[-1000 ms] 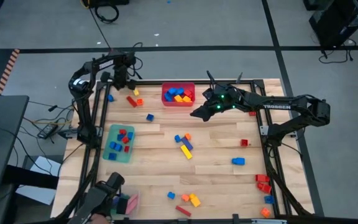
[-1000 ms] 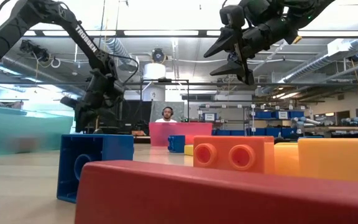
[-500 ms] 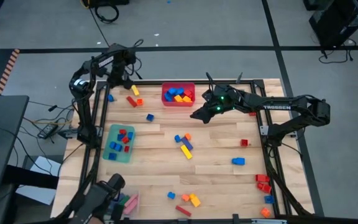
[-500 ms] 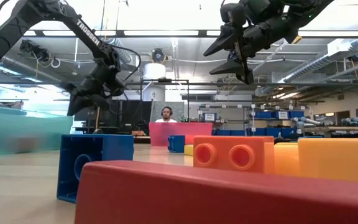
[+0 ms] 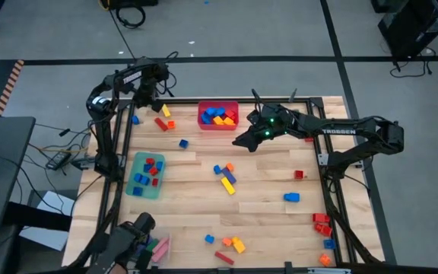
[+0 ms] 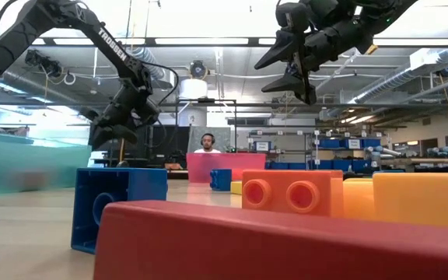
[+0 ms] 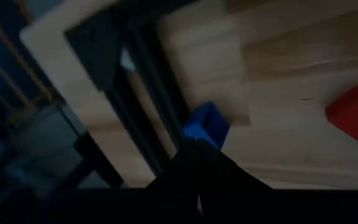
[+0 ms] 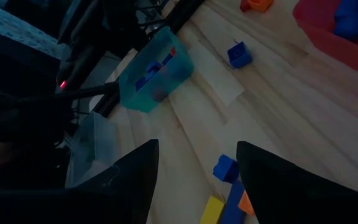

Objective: Sort blocks by size
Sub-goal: Put the blue 4 studded building block into the teal bin

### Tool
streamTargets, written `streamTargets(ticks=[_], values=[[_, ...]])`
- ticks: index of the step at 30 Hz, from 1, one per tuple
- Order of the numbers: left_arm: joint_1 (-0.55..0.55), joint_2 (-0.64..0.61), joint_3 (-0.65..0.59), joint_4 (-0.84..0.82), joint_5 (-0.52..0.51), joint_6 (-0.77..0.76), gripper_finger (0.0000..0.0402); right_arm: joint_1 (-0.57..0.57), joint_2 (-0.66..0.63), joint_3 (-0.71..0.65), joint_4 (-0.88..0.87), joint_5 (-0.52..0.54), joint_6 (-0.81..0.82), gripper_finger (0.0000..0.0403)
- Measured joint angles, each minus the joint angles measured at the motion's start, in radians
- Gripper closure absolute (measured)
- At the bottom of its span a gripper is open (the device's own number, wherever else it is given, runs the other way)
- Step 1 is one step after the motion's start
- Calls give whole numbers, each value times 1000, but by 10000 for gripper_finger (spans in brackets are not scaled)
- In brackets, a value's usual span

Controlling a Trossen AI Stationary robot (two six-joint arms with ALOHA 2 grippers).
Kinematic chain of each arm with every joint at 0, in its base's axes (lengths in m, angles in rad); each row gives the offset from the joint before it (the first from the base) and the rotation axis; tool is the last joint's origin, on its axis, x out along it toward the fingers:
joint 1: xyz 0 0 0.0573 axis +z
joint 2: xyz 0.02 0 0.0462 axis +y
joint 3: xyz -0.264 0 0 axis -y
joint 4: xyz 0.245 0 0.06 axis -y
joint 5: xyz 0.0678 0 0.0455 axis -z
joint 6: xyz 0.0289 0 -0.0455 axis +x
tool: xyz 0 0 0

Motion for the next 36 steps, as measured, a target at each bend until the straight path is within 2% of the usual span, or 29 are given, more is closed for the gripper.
streamTargets(ticks=[4, 10, 12, 15, 18, 22, 26, 29, 36], values=[[3, 0, 0, 80, -1, 210, 401, 1, 0, 0, 0, 0, 0, 172], [3, 0, 0, 88, -2, 648, 401, -4, 0, 0, 11, 3, 1, 172], [2, 0, 0, 79, -2, 709, 401, -7, 0, 0, 23, 9, 7, 172], [-4, 12, 0, 55, -3, 717, 401, -7, 0, 0, 44, 27, 9, 172], [-5, 19, -10, 51, -1, 641, 401, -8, 0, 0, 59, 30, 9, 172], [10, 18, -10, 64, 11, 341, 400, -7, 0, 0, 59, 35, 9, 172], [28, -22, -11, 105, 129, 93, 391, -7, 0, 0, 59, 38, 9, 172], [26, -76, -11, 161, 206, 18, 388, -7, 0, 0, 59, 38, 9, 172], [-19, -297, -41, 265, 159, -137, 386, -31, -6, 0, 20, 39, -1, 172]])
